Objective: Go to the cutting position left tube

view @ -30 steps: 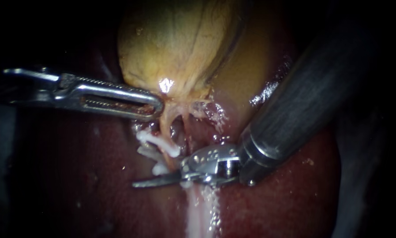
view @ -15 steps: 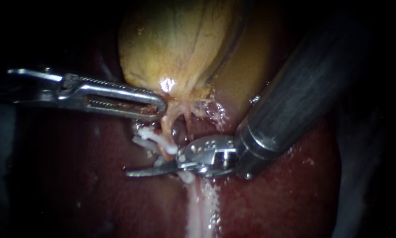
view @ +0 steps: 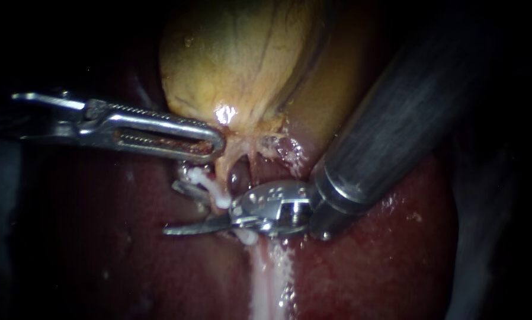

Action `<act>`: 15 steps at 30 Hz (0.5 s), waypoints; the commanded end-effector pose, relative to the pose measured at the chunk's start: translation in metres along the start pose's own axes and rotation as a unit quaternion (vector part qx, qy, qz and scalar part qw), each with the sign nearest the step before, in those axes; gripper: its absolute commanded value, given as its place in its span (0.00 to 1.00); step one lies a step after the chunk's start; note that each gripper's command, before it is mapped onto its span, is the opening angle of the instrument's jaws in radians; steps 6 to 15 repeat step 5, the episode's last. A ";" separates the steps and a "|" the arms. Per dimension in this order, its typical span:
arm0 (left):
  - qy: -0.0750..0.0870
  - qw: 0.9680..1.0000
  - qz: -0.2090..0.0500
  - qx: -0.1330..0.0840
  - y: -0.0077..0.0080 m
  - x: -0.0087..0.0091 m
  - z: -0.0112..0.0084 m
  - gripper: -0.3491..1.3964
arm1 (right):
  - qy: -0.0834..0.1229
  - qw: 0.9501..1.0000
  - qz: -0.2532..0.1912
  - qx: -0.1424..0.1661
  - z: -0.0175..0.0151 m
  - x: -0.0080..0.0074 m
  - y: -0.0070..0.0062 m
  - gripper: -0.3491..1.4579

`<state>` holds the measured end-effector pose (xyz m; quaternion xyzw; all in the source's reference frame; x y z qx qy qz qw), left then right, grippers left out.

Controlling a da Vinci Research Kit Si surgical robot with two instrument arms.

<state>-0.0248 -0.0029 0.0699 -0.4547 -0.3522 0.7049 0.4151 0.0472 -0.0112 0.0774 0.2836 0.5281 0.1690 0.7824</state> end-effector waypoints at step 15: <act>0.000 1.000 0.000 0.000 0.0000 0.0000 0.0000 0.00 | 0.000 1.000 -0.001 0.000 -0.0001 -0.0001 0.0001 0.98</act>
